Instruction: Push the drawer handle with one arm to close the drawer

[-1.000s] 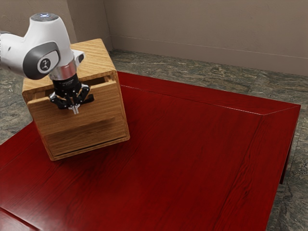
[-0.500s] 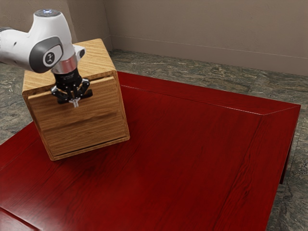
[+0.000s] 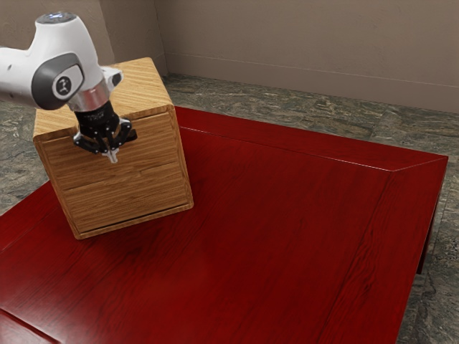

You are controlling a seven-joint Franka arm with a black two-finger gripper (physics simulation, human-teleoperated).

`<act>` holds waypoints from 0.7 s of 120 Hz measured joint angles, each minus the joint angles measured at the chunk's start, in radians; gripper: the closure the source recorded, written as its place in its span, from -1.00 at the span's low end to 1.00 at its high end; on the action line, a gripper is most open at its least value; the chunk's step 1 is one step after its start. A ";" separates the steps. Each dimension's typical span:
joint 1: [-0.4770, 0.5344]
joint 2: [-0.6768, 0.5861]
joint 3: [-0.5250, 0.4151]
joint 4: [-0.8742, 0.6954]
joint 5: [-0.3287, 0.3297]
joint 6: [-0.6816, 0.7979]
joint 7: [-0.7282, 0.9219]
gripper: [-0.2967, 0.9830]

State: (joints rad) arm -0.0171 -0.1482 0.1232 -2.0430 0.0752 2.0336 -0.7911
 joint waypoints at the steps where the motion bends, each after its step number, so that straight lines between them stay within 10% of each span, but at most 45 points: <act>1: -0.005 -0.009 -0.004 -0.008 -0.004 0.000 -0.001 0.69; 38: -0.082 -0.108 -0.233 0.060 -0.142 -0.142 0.165 -0.18; 84: -0.135 -0.052 -0.202 0.134 -0.149 -0.298 0.738 -0.48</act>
State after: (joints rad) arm -0.1517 -0.2006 -0.0785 -1.9094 -0.0743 1.7358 -0.0533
